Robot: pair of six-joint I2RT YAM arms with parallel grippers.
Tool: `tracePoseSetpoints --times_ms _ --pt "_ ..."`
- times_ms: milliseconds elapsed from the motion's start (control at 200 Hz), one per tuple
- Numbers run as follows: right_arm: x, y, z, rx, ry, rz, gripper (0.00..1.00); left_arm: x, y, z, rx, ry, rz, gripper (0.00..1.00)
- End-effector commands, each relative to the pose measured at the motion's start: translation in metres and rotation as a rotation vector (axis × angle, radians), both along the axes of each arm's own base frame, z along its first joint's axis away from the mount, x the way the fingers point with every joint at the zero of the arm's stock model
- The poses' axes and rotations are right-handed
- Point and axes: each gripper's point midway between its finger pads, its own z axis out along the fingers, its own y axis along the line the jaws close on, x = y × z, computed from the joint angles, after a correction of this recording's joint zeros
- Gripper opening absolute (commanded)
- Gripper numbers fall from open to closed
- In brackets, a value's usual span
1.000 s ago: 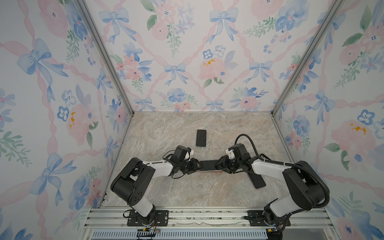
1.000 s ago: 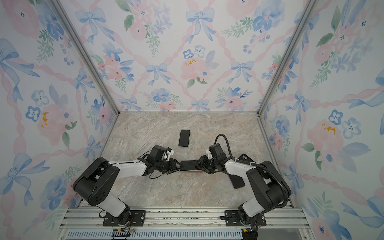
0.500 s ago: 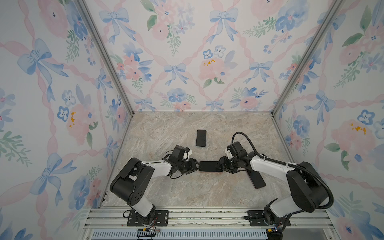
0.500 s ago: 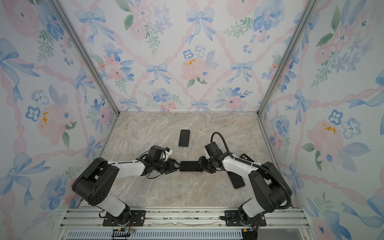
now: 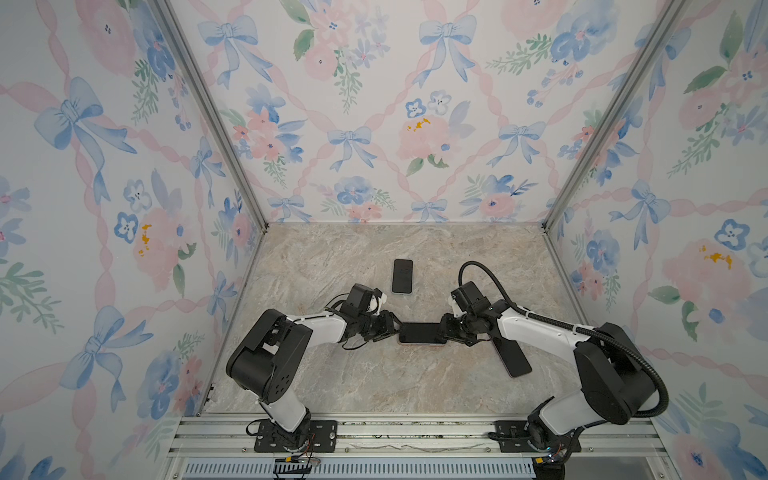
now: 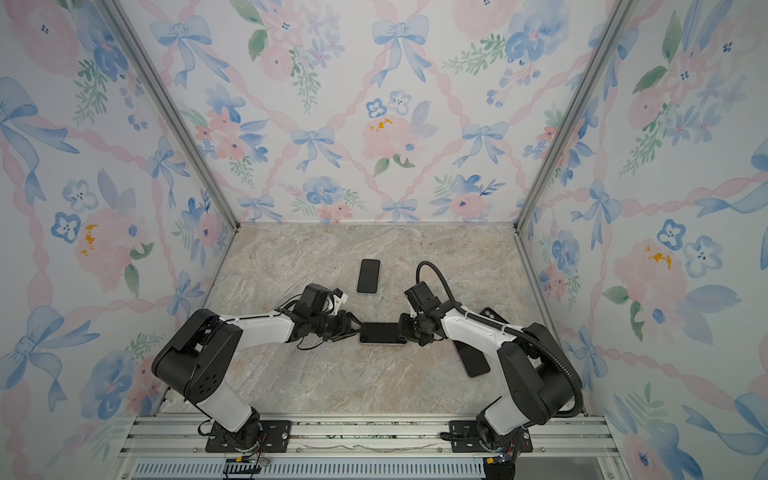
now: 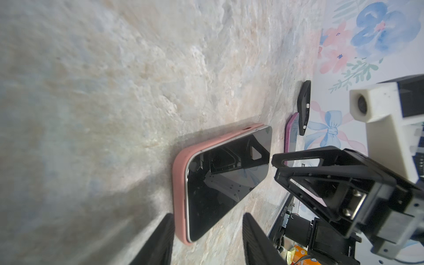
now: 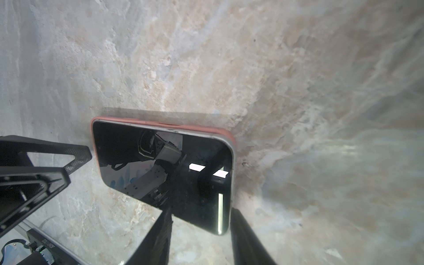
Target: Put the phone into the phone case
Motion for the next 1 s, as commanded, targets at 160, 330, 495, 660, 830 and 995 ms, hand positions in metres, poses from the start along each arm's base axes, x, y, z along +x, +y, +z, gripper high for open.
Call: tracePoseSetpoints --times_ms 160,330,495,660,830,995 --pt "0.001 0.006 -0.002 -0.022 0.001 0.033 0.38 0.015 -0.004 -0.009 0.035 -0.002 -0.015 0.49" --pt "0.002 0.011 -0.004 -0.010 0.003 0.039 0.34 0.015 -0.006 -0.014 0.039 0.009 -0.023 0.47" --pt "0.002 0.015 -0.005 -0.002 0.008 0.042 0.29 0.013 -0.005 -0.014 0.040 0.012 -0.023 0.47" --pt "0.002 0.021 -0.006 0.012 0.008 0.052 0.25 0.012 -0.005 -0.016 0.041 0.014 -0.026 0.45" --pt "0.000 0.029 -0.007 0.019 0.008 0.061 0.23 0.010 -0.007 -0.017 0.036 0.019 -0.029 0.44" --pt "-0.001 0.036 -0.010 0.034 0.016 0.065 0.22 0.008 -0.010 -0.018 0.030 0.022 -0.034 0.42"
